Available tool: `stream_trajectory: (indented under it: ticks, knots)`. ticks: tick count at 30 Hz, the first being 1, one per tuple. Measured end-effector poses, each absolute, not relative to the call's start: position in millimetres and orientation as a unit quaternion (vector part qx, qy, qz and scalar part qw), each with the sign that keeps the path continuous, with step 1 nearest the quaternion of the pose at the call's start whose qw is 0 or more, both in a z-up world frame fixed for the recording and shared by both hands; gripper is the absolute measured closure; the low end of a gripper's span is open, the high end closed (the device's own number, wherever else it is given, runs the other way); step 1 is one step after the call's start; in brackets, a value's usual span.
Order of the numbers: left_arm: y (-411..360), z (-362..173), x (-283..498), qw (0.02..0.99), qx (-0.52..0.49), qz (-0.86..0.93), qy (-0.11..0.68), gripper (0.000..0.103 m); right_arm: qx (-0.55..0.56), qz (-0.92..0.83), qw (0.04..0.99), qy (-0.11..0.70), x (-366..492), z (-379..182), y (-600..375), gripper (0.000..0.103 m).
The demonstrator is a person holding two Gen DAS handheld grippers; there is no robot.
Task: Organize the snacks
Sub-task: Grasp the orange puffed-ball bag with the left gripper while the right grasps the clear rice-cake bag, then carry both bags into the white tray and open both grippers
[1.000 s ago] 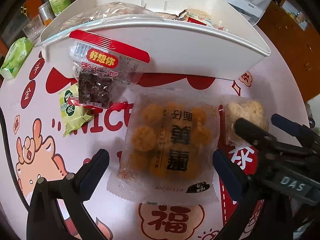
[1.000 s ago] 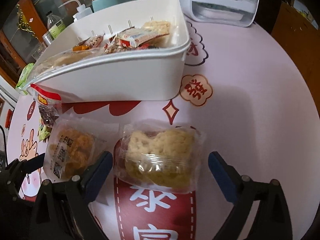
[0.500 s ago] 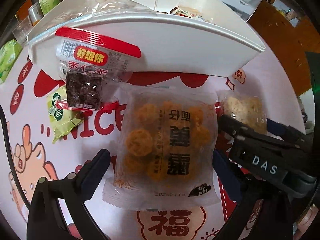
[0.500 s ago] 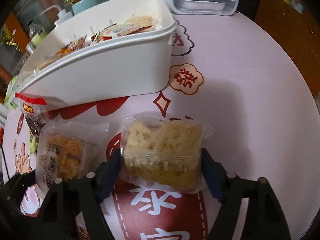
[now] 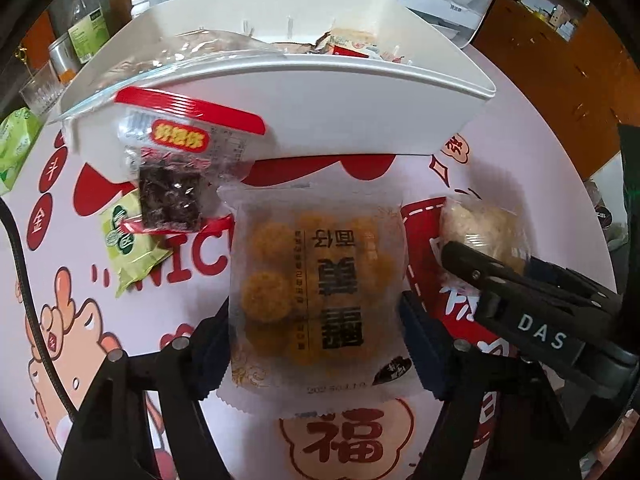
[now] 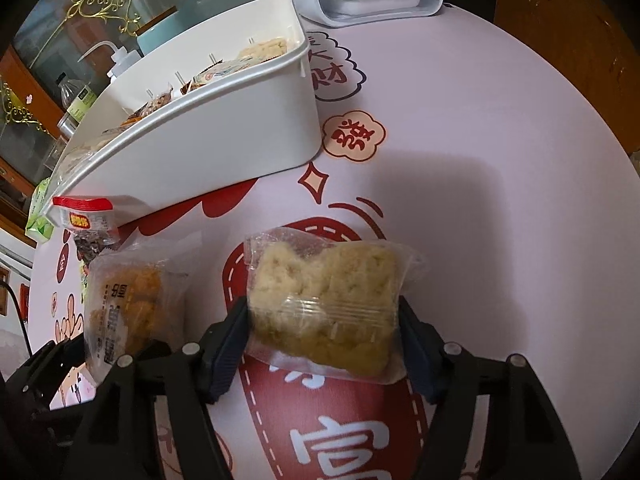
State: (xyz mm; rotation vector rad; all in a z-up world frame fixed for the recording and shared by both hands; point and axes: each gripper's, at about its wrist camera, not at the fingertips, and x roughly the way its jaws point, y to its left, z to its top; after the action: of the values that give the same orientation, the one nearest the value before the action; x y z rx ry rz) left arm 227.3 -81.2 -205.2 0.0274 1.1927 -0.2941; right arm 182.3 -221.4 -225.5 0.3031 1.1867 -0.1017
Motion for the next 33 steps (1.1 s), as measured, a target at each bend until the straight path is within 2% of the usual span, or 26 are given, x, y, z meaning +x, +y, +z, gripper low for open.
stream_trajectory:
  ticks: [9, 20, 33]
  knots:
    - [-63, -177, 209, 0.831, -0.01, -0.13, 0.541, 0.03, 0.134, -0.038, 0.841, 0.523, 178, -193, -207, 0.034]
    - [-32, -111, 195, 0.855, -0.024, -0.137, 0.499, 0.03, 0.127, -0.01, 0.88, 0.457, 176, -127, -187, 0.034]
    - [-16, -34, 227, 0.88, -0.034, -0.131, 0.454, 0.03, 0.091, 0.028, 0.903, 0.418, 197, -68, -179, 0.034]
